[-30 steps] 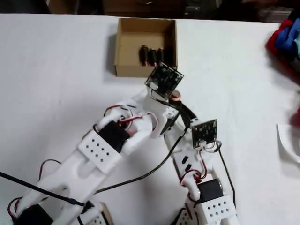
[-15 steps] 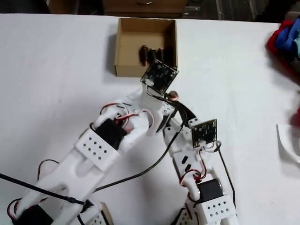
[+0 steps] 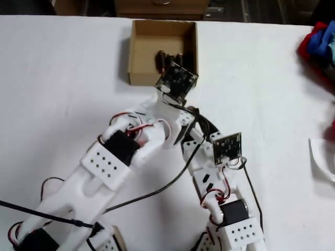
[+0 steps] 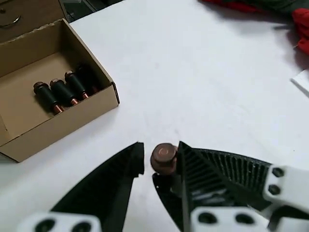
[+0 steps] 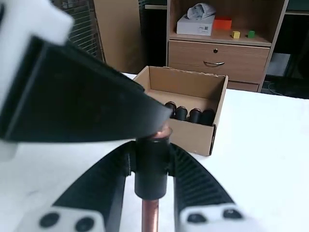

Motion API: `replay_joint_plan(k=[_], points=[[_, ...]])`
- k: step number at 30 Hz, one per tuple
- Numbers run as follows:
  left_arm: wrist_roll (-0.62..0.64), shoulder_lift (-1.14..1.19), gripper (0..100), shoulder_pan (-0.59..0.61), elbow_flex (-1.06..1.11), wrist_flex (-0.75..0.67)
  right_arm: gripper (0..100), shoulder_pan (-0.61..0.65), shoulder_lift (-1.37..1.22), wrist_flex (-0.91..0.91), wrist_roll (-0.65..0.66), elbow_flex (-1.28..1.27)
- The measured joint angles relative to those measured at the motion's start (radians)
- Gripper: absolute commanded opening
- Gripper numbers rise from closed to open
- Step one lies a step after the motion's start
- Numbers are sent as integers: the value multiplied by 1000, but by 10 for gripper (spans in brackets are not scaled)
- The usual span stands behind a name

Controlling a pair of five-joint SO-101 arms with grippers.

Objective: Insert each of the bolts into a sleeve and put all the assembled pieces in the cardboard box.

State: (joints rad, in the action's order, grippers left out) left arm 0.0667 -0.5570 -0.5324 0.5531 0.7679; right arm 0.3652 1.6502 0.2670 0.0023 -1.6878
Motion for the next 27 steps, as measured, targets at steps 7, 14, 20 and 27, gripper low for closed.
replay_joint_plan(k=[7, 14, 20, 27], points=[[0, 0, 154, -3, -5, 3, 23, -2, 0, 0, 0, 0], [0, 0, 155, 74, -127, 3, 23, -2, 0, 0, 35, 0], [0, 0, 154, 304, -222, 3, 23, -2, 0, 3, 46, 0], [-68, 0, 154, 522, -224, 189, 23, -84, 0, 117, 46, 17]])
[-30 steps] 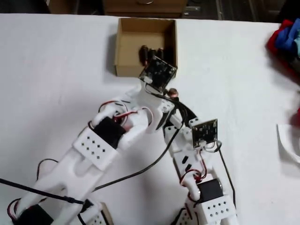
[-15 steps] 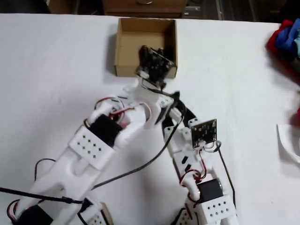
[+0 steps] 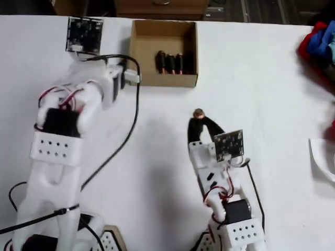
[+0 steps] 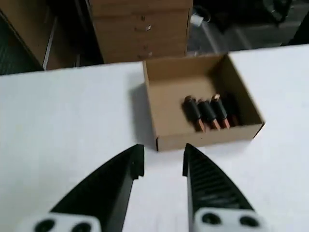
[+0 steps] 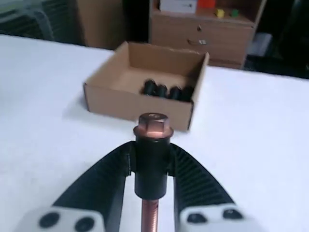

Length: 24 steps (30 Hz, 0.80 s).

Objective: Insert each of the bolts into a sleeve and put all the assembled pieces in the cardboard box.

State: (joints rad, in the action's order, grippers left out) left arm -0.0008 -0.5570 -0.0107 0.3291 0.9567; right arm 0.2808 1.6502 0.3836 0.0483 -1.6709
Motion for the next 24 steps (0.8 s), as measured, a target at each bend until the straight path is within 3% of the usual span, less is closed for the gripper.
replay_joint_plan(k=[5, 10, 17, 24], points=[[-163, 0, 154, 12, 3, 100, 23, -15, -23, 86, 2, 97], [-227, 0, 154, 15, 78, 104, 23, -18, -235, 103, 6, 288], [-233, 0, 154, 25, 120, 104, 23, -17, -867, 187, 6, 778], [-233, 2, 154, 158, 138, 104, 23, -18, -1448, 417, 6, 1452]])
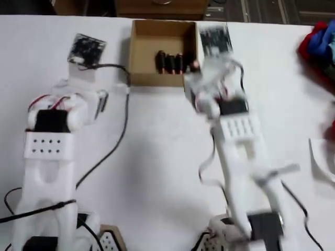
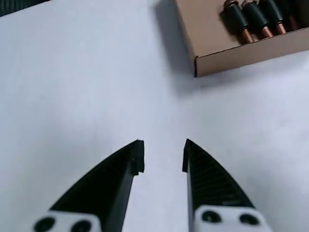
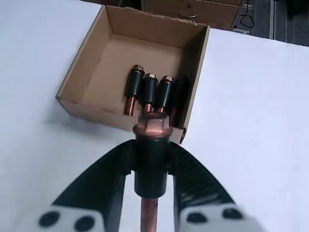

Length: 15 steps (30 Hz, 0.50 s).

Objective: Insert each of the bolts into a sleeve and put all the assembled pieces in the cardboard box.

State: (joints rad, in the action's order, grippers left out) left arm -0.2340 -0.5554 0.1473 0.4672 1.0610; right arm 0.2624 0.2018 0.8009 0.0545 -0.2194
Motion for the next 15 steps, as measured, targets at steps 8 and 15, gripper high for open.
replay_joint_plan(k=[8, 15], points=[[0, 0, 154, 87, 86, 0, 22, 0, -655, 252, -192, 864], [2, 0, 154, 106, 150, 0, 22, 11, -1200, 288, -293, 1551]])
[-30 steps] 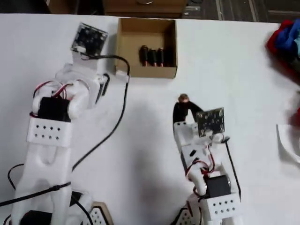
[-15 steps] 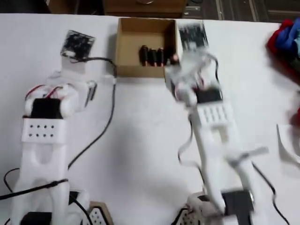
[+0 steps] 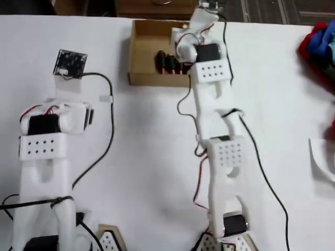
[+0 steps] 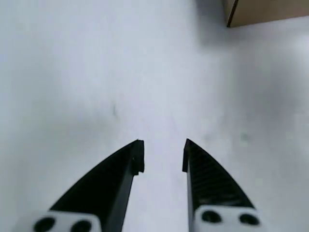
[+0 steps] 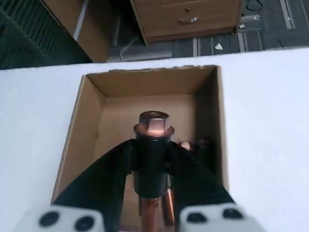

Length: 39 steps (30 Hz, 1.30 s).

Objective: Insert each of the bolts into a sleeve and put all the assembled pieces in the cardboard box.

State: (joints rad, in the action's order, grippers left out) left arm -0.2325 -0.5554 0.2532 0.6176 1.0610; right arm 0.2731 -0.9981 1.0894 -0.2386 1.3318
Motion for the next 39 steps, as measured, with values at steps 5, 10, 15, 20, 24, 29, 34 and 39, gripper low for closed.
replay_joint_plan(k=[5, 10, 15, 20, 24, 29, 34, 39], points=[[0, 0, 154, 2, 18, 0, 22, 49, -175, -40, -11, 161], [0, 0, 154, 2, 18, 0, 22, 91, -198, -137, -11, 161], [0, 0, 154, 2, 18, 0, 22, 132, -198, -192, -11, 114], [0, 0, 154, 2, 18, 0, 22, 137, -204, -227, -11, 43], [0, 0, 154, 2, 18, 0, 22, 133, -204, -279, -11, -8], [0, 0, 154, 2, 18, 17, 22, 137, -204, -331, -11, -64], [0, 0, 154, 0, 18, 17, 22, 137, -204, -347, -11, -126], [0, 0, 154, 3, 18, 29, 22, 137, -204, -374, -11, -176]])
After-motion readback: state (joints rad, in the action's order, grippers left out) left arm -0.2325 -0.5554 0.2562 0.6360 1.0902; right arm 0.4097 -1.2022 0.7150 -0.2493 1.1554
